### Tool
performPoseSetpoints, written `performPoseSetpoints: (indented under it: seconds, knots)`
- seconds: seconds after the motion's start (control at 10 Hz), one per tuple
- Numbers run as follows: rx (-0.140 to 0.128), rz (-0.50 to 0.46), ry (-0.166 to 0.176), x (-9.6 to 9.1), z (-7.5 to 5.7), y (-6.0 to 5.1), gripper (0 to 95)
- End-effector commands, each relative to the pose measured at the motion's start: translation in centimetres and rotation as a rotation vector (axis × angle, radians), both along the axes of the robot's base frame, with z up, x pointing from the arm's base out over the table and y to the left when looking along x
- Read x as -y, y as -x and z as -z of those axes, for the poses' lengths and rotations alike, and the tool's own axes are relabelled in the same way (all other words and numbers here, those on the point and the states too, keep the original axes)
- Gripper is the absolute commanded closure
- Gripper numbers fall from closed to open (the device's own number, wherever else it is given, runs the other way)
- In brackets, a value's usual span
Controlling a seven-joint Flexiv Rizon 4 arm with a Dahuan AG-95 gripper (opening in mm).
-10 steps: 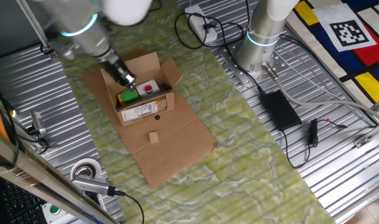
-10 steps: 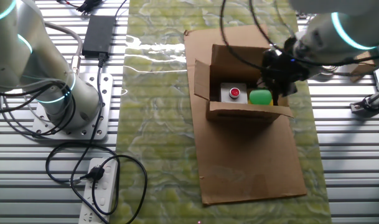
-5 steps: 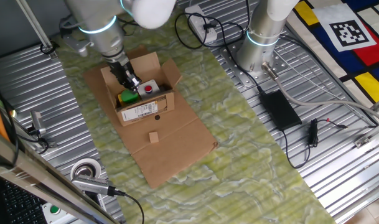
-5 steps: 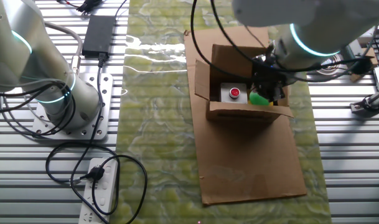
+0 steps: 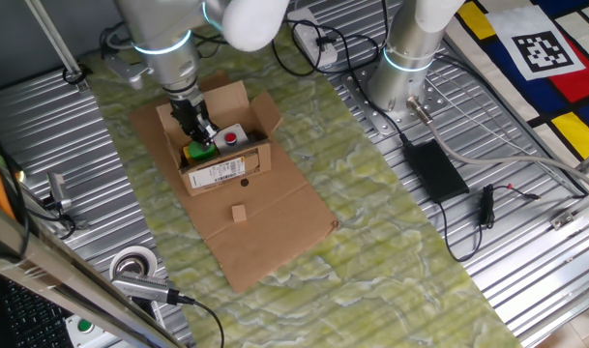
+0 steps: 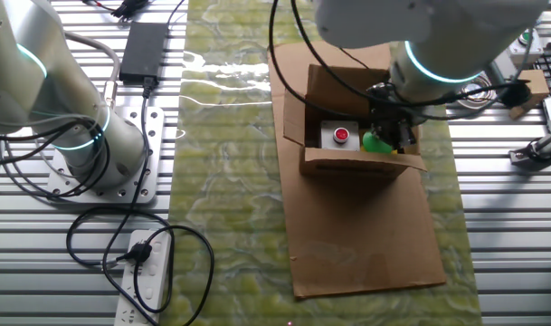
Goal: Open a box
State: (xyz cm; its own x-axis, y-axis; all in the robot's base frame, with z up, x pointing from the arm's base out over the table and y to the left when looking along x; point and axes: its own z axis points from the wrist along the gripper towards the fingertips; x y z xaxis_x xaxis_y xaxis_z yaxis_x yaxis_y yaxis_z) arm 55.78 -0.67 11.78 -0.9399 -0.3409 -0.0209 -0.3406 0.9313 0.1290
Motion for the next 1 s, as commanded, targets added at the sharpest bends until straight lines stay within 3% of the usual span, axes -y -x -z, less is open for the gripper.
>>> performPoseSetpoints:
  seconds: [0.1, 0.8, 1.0]
  knots:
    - [0.001, -0.003, 0.008, -0.1, -0.3, -0.5, 95.0]
    - [-0.010, -0.011, 0.018, -0.2, -1.9, -2.1, 95.0]
    - [-0.004, -0.012, 0.034, -0.1, -1.7, -1.7, 95.0]
